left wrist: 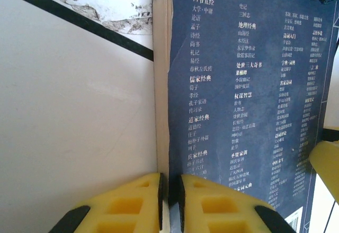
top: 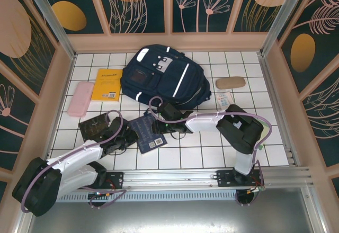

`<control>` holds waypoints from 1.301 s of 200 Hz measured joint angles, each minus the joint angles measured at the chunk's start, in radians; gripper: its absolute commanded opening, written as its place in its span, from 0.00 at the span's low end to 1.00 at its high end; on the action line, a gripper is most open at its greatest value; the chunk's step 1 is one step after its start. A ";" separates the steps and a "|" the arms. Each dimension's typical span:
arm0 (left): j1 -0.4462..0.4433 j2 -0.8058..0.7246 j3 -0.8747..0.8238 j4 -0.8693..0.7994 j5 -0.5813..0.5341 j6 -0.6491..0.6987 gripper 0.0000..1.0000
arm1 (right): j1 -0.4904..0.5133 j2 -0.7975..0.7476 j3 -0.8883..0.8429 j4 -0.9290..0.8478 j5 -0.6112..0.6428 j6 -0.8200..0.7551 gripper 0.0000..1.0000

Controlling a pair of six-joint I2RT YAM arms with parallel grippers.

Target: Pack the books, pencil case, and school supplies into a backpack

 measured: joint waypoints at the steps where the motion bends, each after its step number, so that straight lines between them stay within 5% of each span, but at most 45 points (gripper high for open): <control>1: 0.000 0.000 0.000 0.000 0.000 -0.001 0.16 | -0.001 0.000 -0.001 0.000 -0.001 0.001 0.37; 107: -0.010 -0.053 -0.027 0.019 -0.057 -0.024 0.17 | -0.038 -0.119 -0.096 0.178 -0.216 0.080 0.33; 205: -0.020 -0.100 -0.093 0.082 -0.014 -0.043 0.18 | -0.013 -0.008 -0.082 0.343 -0.365 0.116 0.32; 260: -0.020 -0.097 -0.093 0.092 -0.009 -0.043 0.17 | -0.016 0.008 -0.082 0.323 -0.356 0.135 0.05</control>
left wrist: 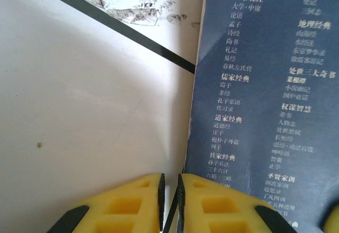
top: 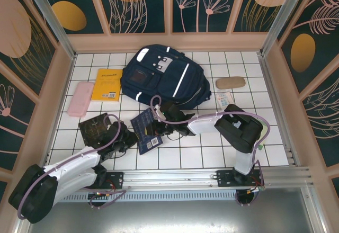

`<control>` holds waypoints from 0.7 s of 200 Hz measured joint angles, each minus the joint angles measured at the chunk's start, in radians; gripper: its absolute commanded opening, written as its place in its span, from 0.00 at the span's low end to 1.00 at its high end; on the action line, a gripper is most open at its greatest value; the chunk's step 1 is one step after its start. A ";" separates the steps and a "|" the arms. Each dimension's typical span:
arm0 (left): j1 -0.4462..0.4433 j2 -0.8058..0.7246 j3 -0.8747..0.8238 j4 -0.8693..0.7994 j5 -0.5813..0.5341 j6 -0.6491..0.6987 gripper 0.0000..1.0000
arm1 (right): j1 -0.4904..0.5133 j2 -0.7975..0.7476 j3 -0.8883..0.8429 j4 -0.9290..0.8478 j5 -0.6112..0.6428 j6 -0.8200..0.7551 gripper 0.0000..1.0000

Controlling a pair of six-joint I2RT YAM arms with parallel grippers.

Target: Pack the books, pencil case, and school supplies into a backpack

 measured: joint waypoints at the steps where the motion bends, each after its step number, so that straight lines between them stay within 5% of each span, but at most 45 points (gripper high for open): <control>1: 0.000 0.000 0.000 0.000 0.000 0.000 0.17 | -0.001 0.000 0.000 0.000 0.000 0.000 0.04; 56: 0.000 0.004 0.000 0.006 0.004 0.000 0.18 | -0.002 -0.008 0.000 -0.018 0.011 0.000 0.00; 94: 0.000 0.003 0.020 -0.009 0.018 0.002 0.34 | -0.016 -0.057 -0.029 -0.027 0.057 0.000 0.00; 140: -0.006 -0.021 0.046 -0.064 0.021 0.005 0.38 | -0.087 -0.161 -0.109 -0.027 0.117 0.001 0.00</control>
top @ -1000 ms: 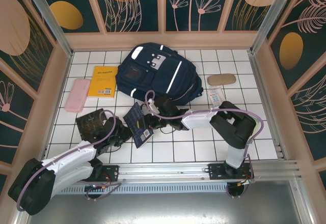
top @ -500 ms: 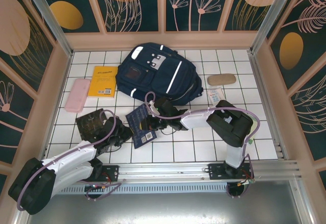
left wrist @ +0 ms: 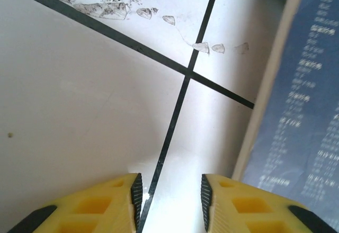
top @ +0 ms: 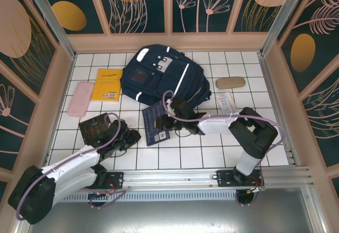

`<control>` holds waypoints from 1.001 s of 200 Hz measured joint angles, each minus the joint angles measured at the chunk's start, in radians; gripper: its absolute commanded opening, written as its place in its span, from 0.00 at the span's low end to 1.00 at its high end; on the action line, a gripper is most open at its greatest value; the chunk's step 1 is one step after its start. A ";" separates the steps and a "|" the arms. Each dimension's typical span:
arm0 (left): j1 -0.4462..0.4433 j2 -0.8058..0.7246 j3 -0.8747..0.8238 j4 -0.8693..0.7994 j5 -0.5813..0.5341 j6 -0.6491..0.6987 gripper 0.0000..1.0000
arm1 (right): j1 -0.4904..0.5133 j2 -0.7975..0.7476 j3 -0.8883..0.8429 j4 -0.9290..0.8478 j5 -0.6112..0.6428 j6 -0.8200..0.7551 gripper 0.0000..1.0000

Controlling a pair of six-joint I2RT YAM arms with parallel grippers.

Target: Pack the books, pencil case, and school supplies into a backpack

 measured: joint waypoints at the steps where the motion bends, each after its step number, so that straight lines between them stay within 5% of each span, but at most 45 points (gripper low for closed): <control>1: 0.000 0.000 0.000 0.000 0.000 0.000 0.38 | -0.002 -0.003 -0.002 0.000 0.001 0.000 0.00; 82: 0.000 0.106 0.229 -0.104 -0.018 0.080 0.45 | -0.098 -0.261 -0.093 -0.113 0.092 -0.004 0.00; 200: -0.080 0.854 1.159 -0.190 -0.078 0.393 0.45 | -0.484 -0.905 -0.209 -0.481 0.310 -0.004 0.00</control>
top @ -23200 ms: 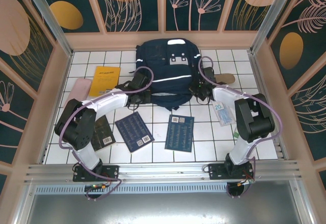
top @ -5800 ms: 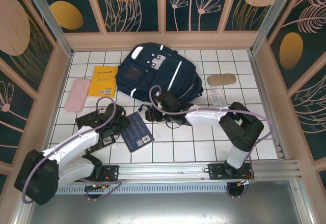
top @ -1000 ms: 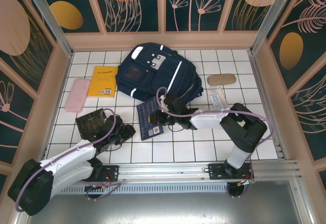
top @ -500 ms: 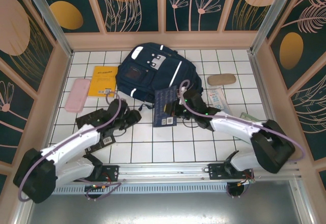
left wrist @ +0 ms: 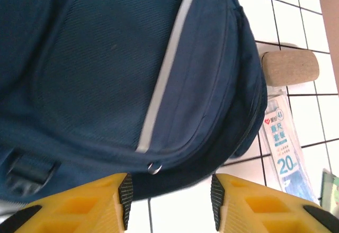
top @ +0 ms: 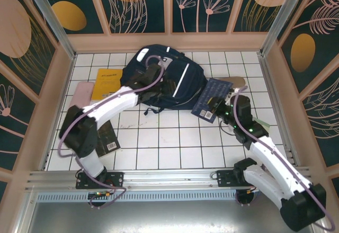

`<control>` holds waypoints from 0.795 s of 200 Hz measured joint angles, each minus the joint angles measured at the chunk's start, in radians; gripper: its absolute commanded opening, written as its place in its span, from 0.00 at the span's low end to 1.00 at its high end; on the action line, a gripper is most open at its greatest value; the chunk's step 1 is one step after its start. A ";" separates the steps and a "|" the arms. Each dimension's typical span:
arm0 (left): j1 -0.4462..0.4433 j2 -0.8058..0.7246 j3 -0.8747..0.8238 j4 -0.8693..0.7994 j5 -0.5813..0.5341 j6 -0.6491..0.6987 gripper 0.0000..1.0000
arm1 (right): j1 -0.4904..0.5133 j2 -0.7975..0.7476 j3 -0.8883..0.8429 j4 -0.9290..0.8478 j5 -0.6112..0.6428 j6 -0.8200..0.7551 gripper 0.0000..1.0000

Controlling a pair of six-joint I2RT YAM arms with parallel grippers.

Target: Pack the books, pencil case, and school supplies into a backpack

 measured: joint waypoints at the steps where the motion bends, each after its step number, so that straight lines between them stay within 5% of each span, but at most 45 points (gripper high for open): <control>1: -0.002 0.010 0.013 -0.002 -0.002 0.002 0.45 | -0.003 -0.005 0.000 -0.004 0.001 0.000 0.00; 75: -0.061 0.465 0.576 -0.160 -0.121 0.208 0.55 | -0.076 -0.153 -0.012 -0.186 0.005 0.001 0.00; 159: -0.093 0.671 0.753 -0.259 -0.265 0.337 0.58 | -0.087 -0.219 -0.012 -0.272 0.027 0.008 0.00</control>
